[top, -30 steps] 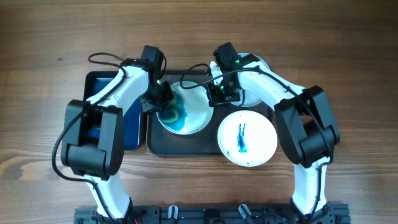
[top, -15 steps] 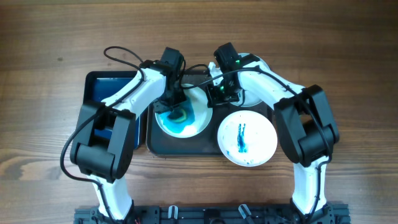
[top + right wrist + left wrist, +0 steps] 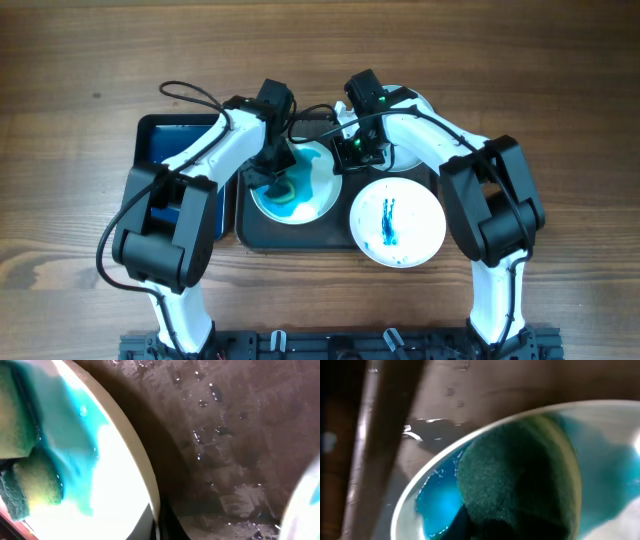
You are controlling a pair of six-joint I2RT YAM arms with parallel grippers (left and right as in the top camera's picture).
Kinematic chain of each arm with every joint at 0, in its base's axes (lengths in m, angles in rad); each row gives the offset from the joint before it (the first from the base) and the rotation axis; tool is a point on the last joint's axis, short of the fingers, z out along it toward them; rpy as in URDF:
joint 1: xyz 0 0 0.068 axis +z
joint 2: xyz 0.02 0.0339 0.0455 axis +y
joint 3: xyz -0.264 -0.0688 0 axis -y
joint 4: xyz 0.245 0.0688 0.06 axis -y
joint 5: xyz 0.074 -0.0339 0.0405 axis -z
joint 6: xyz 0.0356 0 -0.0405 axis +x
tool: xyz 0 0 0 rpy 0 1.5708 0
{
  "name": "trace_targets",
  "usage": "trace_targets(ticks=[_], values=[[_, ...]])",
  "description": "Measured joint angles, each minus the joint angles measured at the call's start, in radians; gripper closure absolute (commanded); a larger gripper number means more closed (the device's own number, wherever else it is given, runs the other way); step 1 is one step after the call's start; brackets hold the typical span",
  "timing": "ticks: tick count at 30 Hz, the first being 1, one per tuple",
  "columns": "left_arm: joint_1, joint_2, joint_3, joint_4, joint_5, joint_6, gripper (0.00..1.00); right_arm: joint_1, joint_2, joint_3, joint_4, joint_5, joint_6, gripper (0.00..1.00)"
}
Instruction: Clean dirty plates on tray and stack at the side
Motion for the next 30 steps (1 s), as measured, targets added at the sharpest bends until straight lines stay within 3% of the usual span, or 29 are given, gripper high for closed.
trace_targets(ticks=[2, 5, 7, 10, 13, 16, 21, 25, 30], values=[[-0.003, 0.000, 0.000, 0.002, 0.034, 0.042, 0.96, 0.000, 0.000, 0.000, 0.000, 0.000, 0.000, 0.96], [-0.011, 0.003, -0.006, 0.074, 0.266, 0.247, 0.96, -0.003, 0.000, 0.000, -0.003, 0.001, -0.003, 0.96], [-0.027, 0.013, -0.010, 0.110, 0.355, 0.307, 0.96, -0.003, 0.000, 0.000, -0.003, 0.001, -0.003, 0.96], [-0.008, 0.014, -0.009, 0.095, 0.285, 0.241, 0.96, -0.003, 0.000, 0.000, -0.003, 0.001, -0.003, 0.96], [0.063, 0.013, 0.059, -0.055, 0.087, 0.182, 0.96, -0.002, 0.000, 0.000, -0.003, 0.004, -0.003, 0.96], [0.114, -0.002, 0.182, -0.164, -0.012, 0.175, 0.96, -0.002, 0.001, 0.000, 0.005, 0.004, -0.003, 0.96], [0.167, -0.143, 0.319, -0.257, -0.071, 0.189, 0.96, -0.001, -0.006, 0.003, -0.037, 0.018, -0.003, 0.96], [0.307, -0.208, 0.322, -0.263, -0.084, 0.190, 0.96, 0.060, -0.122, 0.003, -0.084, 0.271, 0.032, 0.96], [0.417, -0.208, 0.322, -0.254, -0.085, 0.190, 0.96, 0.285, -0.335, 0.003, -0.121, 0.813, 0.136, 0.96]])
